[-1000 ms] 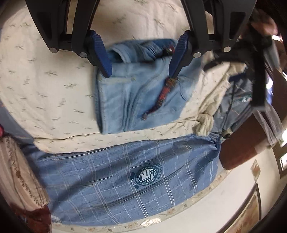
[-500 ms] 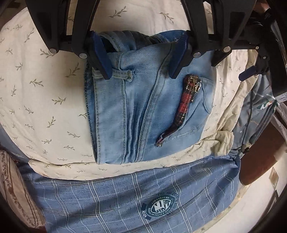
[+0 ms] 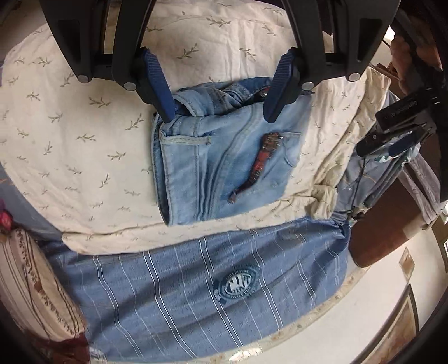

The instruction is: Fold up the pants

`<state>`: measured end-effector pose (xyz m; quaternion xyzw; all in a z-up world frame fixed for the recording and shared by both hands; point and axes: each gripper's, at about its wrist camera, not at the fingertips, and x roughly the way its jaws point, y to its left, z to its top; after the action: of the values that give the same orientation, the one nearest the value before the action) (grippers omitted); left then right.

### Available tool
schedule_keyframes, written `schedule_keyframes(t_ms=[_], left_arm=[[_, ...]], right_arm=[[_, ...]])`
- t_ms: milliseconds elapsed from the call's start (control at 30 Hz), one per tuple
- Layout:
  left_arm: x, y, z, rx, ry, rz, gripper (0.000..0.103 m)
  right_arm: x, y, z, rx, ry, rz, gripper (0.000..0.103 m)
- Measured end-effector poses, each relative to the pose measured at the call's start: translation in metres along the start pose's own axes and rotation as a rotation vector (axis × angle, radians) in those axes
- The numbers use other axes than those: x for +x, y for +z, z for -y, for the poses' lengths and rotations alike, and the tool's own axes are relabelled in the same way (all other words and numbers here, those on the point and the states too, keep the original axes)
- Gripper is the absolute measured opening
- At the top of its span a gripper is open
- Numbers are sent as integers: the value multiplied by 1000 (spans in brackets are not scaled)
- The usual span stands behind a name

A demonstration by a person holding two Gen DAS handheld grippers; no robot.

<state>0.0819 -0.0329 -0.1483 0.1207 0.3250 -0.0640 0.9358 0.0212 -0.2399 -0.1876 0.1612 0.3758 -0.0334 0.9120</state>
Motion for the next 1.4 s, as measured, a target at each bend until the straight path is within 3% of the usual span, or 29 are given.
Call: schedule_keyframes(t_ms=[567,1100,1400], left_arm=[[-64,11,-21,-63,-3,156,100],[-67,9,-35,-95,65,157,100],[-66,5,-40,-98,68,148,100]], right_arm=[[-63,13,-52,-144,-17,212,69],[-75,13,-64,-182,-31,279,69],[-79,12,-72,-211,-36,292,69]])
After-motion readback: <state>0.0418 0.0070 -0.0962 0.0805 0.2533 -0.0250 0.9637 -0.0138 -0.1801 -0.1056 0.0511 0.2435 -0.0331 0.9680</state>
